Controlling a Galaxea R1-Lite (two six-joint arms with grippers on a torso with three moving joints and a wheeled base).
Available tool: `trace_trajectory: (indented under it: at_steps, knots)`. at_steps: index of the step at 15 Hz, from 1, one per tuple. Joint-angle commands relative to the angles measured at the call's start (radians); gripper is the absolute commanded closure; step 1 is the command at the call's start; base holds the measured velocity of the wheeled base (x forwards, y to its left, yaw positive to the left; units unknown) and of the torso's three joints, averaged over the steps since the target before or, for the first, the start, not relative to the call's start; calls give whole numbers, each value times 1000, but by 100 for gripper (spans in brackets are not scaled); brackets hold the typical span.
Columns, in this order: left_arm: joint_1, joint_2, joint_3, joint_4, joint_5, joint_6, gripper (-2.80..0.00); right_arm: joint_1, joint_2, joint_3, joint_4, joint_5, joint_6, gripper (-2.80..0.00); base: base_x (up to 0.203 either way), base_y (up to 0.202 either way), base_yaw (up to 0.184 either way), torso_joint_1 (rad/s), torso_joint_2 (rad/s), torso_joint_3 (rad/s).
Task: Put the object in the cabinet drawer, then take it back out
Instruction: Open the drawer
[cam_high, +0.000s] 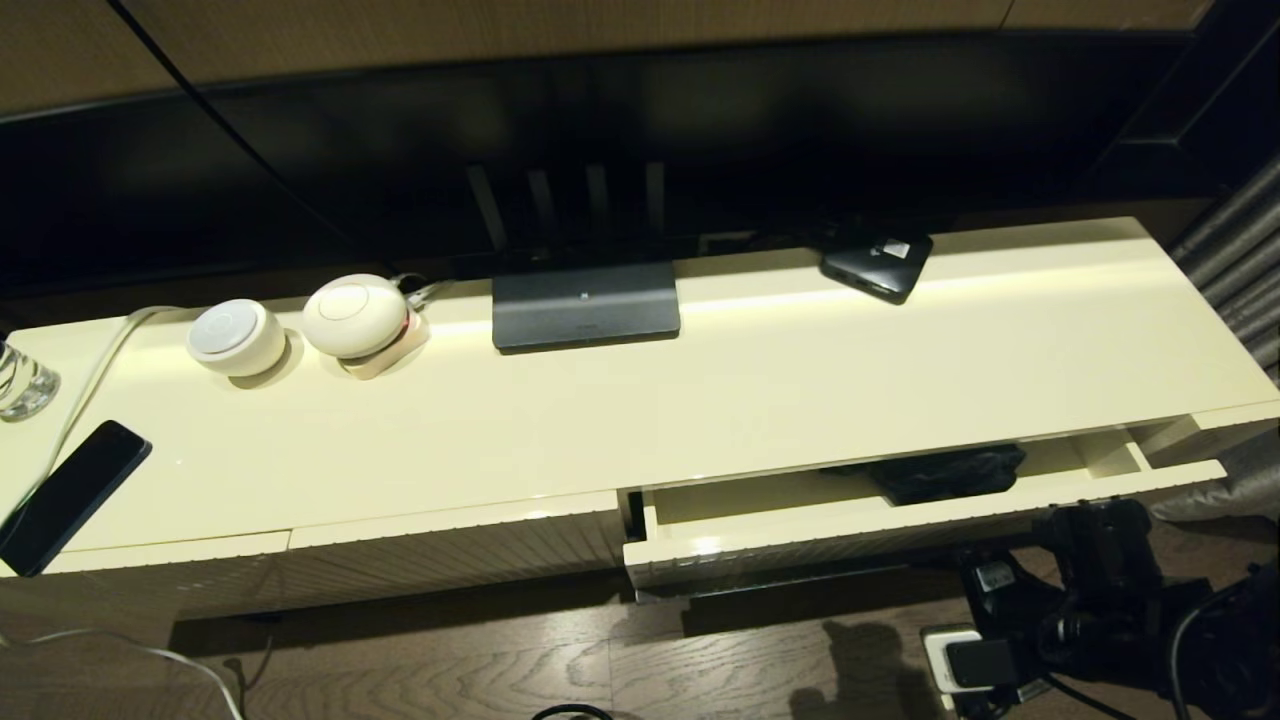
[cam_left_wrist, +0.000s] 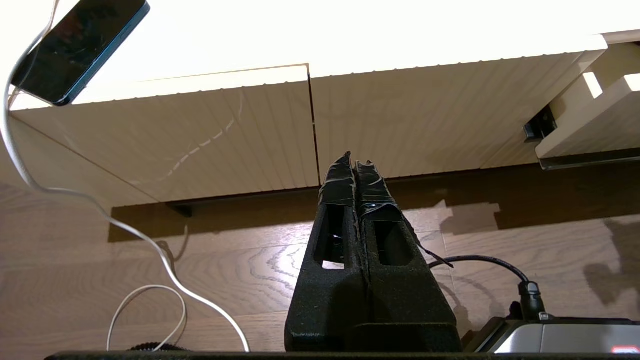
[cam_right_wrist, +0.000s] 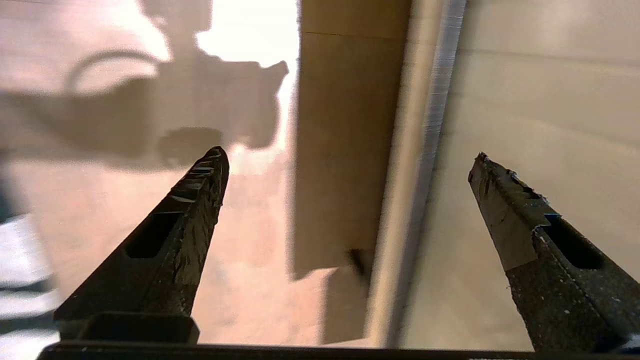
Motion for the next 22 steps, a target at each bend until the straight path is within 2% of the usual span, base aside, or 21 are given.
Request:
trace_trajectory:
  at_steps: [1, 3, 4, 6, 8, 10, 12, 17, 19, 22]
  knots:
    - [0, 1, 3, -1, 0, 0, 0, 0, -147, 54, 67, 1, -7, -280, 0, 0, 0, 0, 0, 0]
    - [0, 1, 3, 0, 0, 0, 0, 0, -267, 81, 183, 2, -6, -280, 0, 0, 0, 0, 0, 0]
    - [0, 1, 3, -1, 0, 0, 0, -3, -333, 93, 248, 2, -5, 0, 0, 0, 0, 0, 0, 0]
    - [0, 1, 3, -1, 0, 0, 0, -33, -460, 107, 369, 3, 6, 0, 0, 0, 0, 0, 0, 0]
    - [0, 1, 3, -1, 0, 0, 0, -56, -592, 107, 508, 7, 89, 0, 0, 0, 0, 0, 0, 0]
    - [0, 1, 3, 0, 0, 0, 0, -63, -690, 89, 663, 13, 269, 0, 0, 0, 0, 0, 0, 0]
    - [0, 1, 3, -1, 0, 0, 0, -60, -744, 8, 808, 27, 495, 0, 0, 0, 0, 0, 0, 0]
    - [0, 1, 3, -1, 0, 0, 0, 2, -736, -465, 1276, 60, 968, 0, 0, 0, 0, 0, 0, 0]
    - [0, 1, 3, 0, 0, 0, 0, 42, -678, -558, 1366, 67, 1160, 0, 0, 0, 0, 0, 0, 0]
    - [0, 1, 3, 0, 0, 0, 0, 63, -569, -604, 1374, 56, 1295, 0, 0, 0, 0, 0, 0, 0]
